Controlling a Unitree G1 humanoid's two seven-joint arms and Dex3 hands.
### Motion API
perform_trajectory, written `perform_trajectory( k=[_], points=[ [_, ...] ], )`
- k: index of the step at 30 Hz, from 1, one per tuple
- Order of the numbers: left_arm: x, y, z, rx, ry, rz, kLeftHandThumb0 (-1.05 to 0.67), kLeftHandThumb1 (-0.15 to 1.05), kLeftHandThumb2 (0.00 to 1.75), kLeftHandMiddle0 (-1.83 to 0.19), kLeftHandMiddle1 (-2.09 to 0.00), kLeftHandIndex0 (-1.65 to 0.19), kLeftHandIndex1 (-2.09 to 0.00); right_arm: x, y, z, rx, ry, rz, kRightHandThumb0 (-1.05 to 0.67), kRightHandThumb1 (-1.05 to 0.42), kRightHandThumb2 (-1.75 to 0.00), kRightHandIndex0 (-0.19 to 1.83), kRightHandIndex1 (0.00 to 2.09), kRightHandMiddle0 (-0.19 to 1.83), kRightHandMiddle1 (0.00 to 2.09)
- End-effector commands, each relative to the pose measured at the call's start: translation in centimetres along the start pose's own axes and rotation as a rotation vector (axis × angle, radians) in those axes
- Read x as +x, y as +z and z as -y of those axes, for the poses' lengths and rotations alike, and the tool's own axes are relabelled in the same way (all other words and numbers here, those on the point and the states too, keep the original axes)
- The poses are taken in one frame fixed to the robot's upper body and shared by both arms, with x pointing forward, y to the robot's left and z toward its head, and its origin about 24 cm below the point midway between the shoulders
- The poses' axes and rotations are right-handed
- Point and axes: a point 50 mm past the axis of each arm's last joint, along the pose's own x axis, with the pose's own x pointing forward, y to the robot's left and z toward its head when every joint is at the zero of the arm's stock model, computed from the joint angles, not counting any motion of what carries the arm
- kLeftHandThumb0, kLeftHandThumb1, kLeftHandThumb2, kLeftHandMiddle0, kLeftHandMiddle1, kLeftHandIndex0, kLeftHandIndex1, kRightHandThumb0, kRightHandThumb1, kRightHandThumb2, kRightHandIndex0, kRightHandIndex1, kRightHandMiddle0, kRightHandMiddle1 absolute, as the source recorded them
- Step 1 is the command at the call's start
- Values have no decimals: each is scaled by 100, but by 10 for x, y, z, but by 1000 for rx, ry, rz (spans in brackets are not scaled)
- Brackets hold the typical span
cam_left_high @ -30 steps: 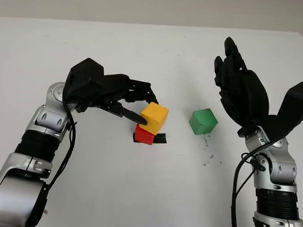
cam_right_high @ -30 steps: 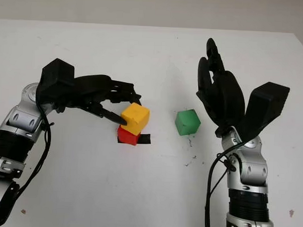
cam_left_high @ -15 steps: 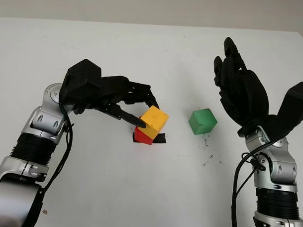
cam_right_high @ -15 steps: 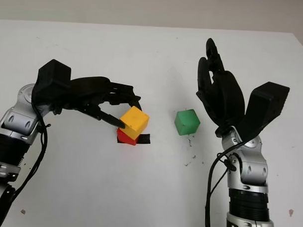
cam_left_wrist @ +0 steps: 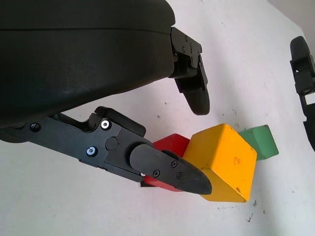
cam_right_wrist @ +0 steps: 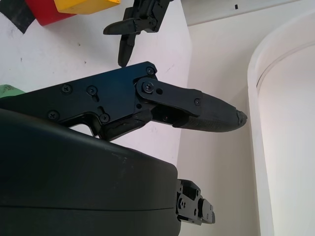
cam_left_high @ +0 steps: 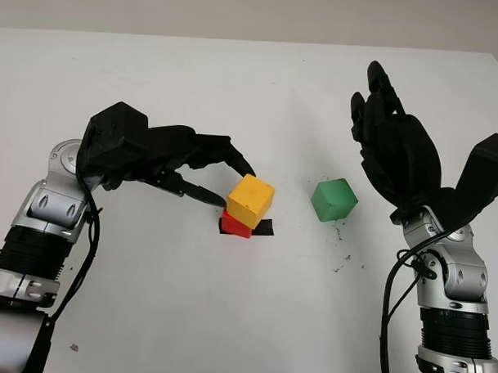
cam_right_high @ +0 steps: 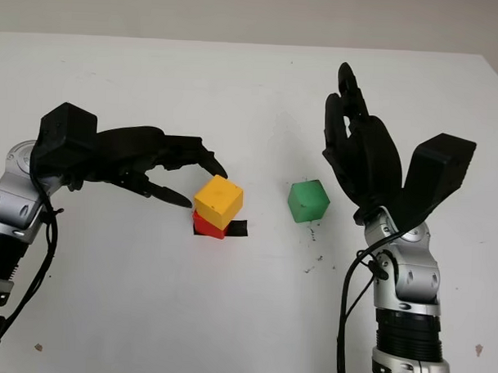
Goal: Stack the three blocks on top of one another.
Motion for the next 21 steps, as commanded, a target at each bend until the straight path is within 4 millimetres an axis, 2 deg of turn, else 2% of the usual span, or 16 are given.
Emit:
perform_trajectory(
  k=[1, 5, 6, 7, 9, 10, 11, 13, 15, 17, 19, 21],
  points=[
    [-3, 0, -1, 16, 14, 4, -62, 96, 6, 2, -5, -10, -88, 2, 5, 2, -3, -1, 17, -69, -105, -67, -19, 0, -19, 0],
    [-4, 0, -2, 34, 28, 5, -63, 97, 6, 4, -5, -9, -78, 1, 5, 3, 2, -3, 20, -70, -105, -65, -19, 0, -19, 0],
    [-5, 1, -2, 51, 36, 3, -65, 97, 6, 7, -5, -4, -68, 1, 5, 3, -2, 2, 19, -70, -105, -65, -19, 0, -19, 0],
    [-6, 1, -3, 64, 41, 2, -69, 98, 5, 10, -5, 1, -48, 1, 5, 3, -6, 5, 18, -71, -105, -65, -19, 0, -19, 0],
    [-10, 2, -8, 57, 61, 20, -73, 99, 6, 14, -5, 6, -29, 1, 5, 3, -9, 12, 16, -71, -105, -66, -19, 0, -19, 0],
    [-14, 3, -11, 37, 90, 32, -79, 100, 6, 17, -2, 14, -12, 1, 6, 3, -6, 9, 16, -72, -105, -66, -19, 0, -19, 0],
    [-17, 4, -13, 22, 111, 41, -82, 100, 6, 18, -1, 16, -6, 1, 6, 3, -3, 7, 16, -72, -105, -65, -19, 0, -19, 0],
    [-27, 3, -19, -29, 202, 57, -85, 102, 7, 19, 0, 18, -2, 1, 6, 3, -2, 7, 23, -72, -105, -64, -19, 0, -19, 0],
    [-39, 0, -23, -63, 311, 45, -92, 104, 28, 19, 0, 19, 0, 2, 7, 3, -5, 1, 29, -70, -105, -66, -19, 0, -19, 0],
    [-50, -5, -25, -100, 450, 60, -90, 105, 42, 19, 0, 19, 0, 3, 9, 6, -15, 3, 30, -70, -105, -67, -19, 0, -19, 0],
    [-58, -11, -25, -159, 561, 78, -87, 105, 47, 19, 0, 19, 0, 3, 14, 10, -85, 29, 17, -70, -105, -66, -19, 0, -19, 0],
    [-63, -15, -22, -172, 641, 89, -85, 105, 50, 19, 0, 19, 0, 4, 22, 17, -196, 65, -2, -70, -105, -58, -19, 0, -19, 0]
  ],
)
